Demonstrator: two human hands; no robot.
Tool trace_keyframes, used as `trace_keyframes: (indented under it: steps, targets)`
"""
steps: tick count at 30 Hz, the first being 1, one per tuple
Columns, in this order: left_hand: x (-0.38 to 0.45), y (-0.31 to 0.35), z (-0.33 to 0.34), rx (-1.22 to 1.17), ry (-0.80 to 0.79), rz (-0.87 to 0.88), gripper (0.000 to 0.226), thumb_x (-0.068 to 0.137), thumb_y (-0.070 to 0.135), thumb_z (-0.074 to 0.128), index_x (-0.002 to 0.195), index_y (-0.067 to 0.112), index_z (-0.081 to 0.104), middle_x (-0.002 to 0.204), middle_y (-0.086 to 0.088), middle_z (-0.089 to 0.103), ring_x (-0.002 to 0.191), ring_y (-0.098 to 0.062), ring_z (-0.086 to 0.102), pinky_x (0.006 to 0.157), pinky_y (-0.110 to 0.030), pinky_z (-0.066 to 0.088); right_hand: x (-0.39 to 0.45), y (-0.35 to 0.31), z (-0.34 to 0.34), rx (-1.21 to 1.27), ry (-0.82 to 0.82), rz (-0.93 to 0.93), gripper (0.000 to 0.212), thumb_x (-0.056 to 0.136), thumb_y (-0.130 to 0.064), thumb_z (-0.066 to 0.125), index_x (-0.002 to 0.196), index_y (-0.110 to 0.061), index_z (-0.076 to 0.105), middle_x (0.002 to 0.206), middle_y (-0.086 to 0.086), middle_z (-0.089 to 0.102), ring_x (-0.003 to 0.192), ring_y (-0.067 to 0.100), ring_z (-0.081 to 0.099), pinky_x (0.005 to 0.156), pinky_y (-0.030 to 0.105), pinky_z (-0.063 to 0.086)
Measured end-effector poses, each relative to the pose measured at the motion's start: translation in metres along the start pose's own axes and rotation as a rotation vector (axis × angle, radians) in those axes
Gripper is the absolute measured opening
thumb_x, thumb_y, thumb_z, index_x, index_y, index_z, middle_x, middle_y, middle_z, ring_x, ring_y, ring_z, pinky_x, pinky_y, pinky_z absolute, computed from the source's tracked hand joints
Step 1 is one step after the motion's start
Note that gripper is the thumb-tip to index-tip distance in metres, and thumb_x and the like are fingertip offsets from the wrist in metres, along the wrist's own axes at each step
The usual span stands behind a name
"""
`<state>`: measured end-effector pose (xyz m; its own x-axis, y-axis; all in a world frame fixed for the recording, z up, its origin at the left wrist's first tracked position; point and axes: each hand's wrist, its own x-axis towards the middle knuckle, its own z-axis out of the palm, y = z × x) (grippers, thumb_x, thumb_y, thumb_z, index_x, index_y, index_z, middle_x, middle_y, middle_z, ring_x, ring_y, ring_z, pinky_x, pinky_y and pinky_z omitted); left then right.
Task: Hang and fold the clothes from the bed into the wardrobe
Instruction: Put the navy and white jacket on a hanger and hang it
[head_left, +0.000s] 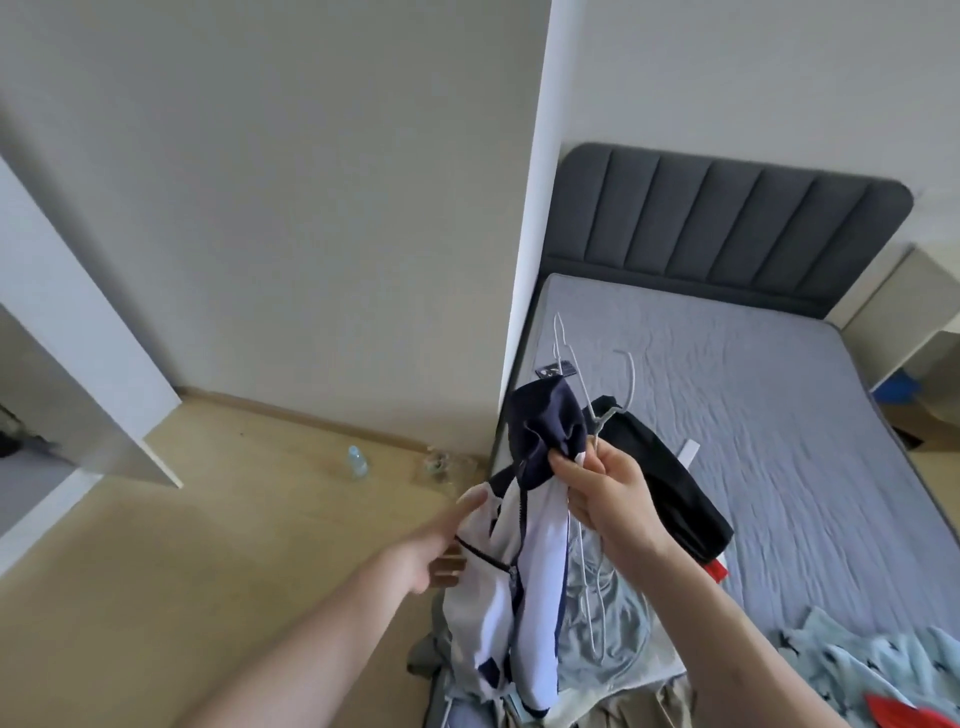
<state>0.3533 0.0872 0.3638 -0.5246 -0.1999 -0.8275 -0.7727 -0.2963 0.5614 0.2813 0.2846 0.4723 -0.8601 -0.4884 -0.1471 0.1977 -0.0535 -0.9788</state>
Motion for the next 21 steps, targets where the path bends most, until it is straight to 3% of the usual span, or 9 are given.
trace_keyframes:
  steps: [2, 4, 7, 11, 13, 16, 18, 20, 21]
  targets:
    - [0.006, -0.003, -0.002, -0.074, -0.087, 0.01, 0.085, 0.053, 0.067, 0.09, 0.11, 0.006, 0.072, 0.11, -0.012, 0.076, 0.101, -0.029, 0.07, 0.096, -0.043, 0.058, 0.0, -0.007, 0.002, -0.006, -0.055, 0.01, 0.055, 0.096, -0.001, 0.064, 0.071, -0.022, 0.02, 0.059, -0.004, 0.023, 0.047, 0.009, 0.018, 0.04, 0.016, 0.023]
    - [0.007, 0.0, -0.007, -0.088, -0.02, 0.155, 0.053, 0.076, 0.041, 0.087, 0.111, 0.005, 0.071, 0.109, -0.014, 0.075, 0.097, -0.028, 0.07, 0.098, -0.049, 0.056, 0.003, -0.014, -0.002, -0.007, -0.073, 0.011, 0.055, 0.097, -0.002, 0.064, 0.071, -0.021, 0.019, 0.06, -0.004, 0.024, 0.049, 0.01, 0.017, 0.04, 0.017, 0.022]
    - [-0.004, 0.011, -0.033, 0.01, 0.198, 0.472, 0.012, 0.097, 0.023, 0.063, 0.103, 0.017, 0.071, 0.098, -0.01, 0.077, 0.088, -0.026, 0.073, 0.08, -0.043, 0.062, 0.007, -0.02, -0.012, -0.063, -0.028, -0.011, 0.054, 0.096, 0.001, 0.063, 0.072, -0.021, 0.019, 0.06, -0.004, 0.024, 0.049, 0.01, 0.018, 0.041, 0.016, 0.023]
    - [-0.04, 0.036, -0.085, 0.17, 0.461, 0.761, 0.006, 0.094, 0.02, 0.06, 0.094, 0.02, 0.066, 0.085, 0.005, 0.073, 0.084, -0.017, 0.07, 0.07, -0.035, 0.056, 0.012, -0.009, -0.015, -0.319, 0.023, -0.035, 0.056, 0.092, 0.001, 0.066, 0.066, -0.025, 0.023, 0.06, -0.005, 0.027, 0.051, 0.009, 0.024, 0.046, 0.013, 0.028]
    - [-0.06, 0.051, -0.106, 0.206, 0.483, 0.833, 0.012, 0.094, 0.024, 0.059, 0.085, 0.025, 0.066, 0.074, 0.014, 0.07, 0.076, -0.007, 0.067, 0.06, -0.023, 0.047, 0.016, 0.001, -0.011, -0.414, 0.054, -0.018, 0.055, 0.089, -0.004, 0.069, 0.063, -0.026, 0.025, 0.06, -0.005, 0.027, 0.053, 0.012, 0.024, 0.048, 0.018, 0.028]
    - [-0.092, 0.07, -0.132, 0.204, 0.444, 0.91, 0.026, 0.092, 0.025, 0.054, 0.077, 0.039, 0.07, 0.068, 0.023, 0.065, 0.066, 0.006, 0.059, 0.056, -0.012, 0.044, 0.02, 0.011, 0.001, -0.476, 0.124, 0.01, 0.054, 0.083, -0.011, 0.073, 0.063, -0.025, 0.025, 0.062, -0.002, 0.028, 0.058, 0.016, 0.026, 0.053, 0.028, 0.026]
    - [-0.108, 0.079, -0.146, 0.209, 0.44, 0.95, 0.024, 0.089, 0.026, 0.054, 0.085, 0.034, 0.075, 0.074, 0.018, 0.066, 0.069, 0.003, 0.059, 0.057, -0.006, 0.043, 0.022, 0.013, 0.01, -0.528, 0.135, 0.008, 0.048, 0.081, -0.02, 0.077, 0.065, -0.017, 0.032, 0.064, 0.001, 0.035, 0.063, 0.018, 0.032, 0.055, 0.028, 0.033]
    - [-0.118, 0.086, -0.159, 0.212, 0.485, 0.971, 0.018, 0.084, 0.027, 0.056, 0.083, 0.023, 0.073, 0.075, 0.009, 0.067, 0.069, -0.007, 0.06, 0.058, -0.012, 0.045, 0.02, 0.013, 0.022, -0.612, 0.107, 0.019, 0.047, 0.074, -0.04, 0.077, 0.079, -0.002, 0.05, 0.069, 0.0, 0.049, 0.067, 0.016, 0.044, 0.064, 0.029, 0.041]
    - [-0.121, 0.089, -0.165, 0.221, 0.519, 0.978, 0.015, 0.082, 0.026, 0.058, 0.079, 0.019, 0.071, 0.074, 0.005, 0.067, 0.069, -0.013, 0.06, 0.059, -0.017, 0.045, 0.019, 0.012, 0.029, -0.656, 0.085, 0.019, 0.052, 0.07, -0.051, 0.075, 0.085, -0.005, 0.057, 0.072, -0.002, 0.056, 0.067, 0.012, 0.049, 0.067, 0.03, 0.043]
